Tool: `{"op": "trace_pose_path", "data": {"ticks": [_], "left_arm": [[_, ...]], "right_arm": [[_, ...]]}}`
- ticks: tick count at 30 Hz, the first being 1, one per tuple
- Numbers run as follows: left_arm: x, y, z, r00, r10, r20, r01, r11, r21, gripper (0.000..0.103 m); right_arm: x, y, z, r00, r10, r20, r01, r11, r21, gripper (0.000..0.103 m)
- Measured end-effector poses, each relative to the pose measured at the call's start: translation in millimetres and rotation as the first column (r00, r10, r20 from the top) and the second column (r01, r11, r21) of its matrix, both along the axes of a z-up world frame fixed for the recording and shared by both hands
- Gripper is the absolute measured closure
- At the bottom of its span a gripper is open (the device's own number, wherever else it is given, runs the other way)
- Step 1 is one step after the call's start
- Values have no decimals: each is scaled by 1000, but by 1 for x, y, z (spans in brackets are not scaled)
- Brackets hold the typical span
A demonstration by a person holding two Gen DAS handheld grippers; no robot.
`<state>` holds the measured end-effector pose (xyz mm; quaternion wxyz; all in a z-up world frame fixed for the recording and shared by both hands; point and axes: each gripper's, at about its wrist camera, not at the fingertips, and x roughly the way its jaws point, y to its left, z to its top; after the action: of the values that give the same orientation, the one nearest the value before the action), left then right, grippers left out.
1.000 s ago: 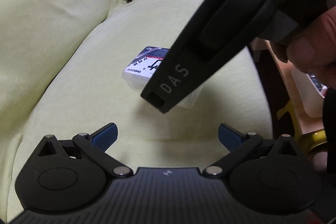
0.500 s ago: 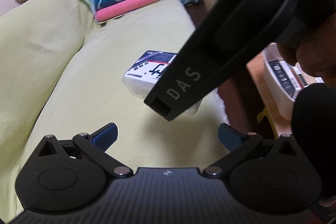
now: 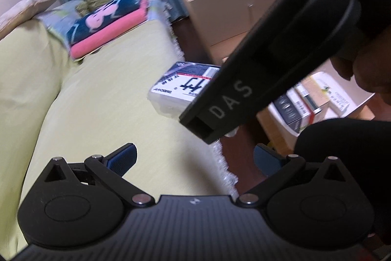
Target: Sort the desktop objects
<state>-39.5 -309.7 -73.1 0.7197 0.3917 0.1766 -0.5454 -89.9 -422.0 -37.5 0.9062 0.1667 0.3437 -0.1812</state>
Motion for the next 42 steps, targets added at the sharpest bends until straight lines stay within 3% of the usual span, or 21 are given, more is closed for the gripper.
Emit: {"op": "trace_pose_path", "data": {"ticks": [8, 21, 36, 42], "left_arm": [[-38, -44, -14, 988, -153, -15, 154, 988, 31, 0], [-98, -114, -39, 929, -370, -7, 370, 926, 73, 0], [-135, -149, -63, 880, -474, -19, 473, 874, 115, 0], [-132, -158, -71, 877, -479, -33, 479, 868, 132, 0]], "right_arm": [[-60, -32, -10, 989, -151, -4, 151, 988, 29, 51], [-155, -85, -43, 928, -371, -35, 373, 925, 71, 51], [-246, -145, -102, 808, -575, -131, 586, 807, 75, 51], [-256, -163, -137, 789, -582, -198, 605, 793, 77, 51]]}}
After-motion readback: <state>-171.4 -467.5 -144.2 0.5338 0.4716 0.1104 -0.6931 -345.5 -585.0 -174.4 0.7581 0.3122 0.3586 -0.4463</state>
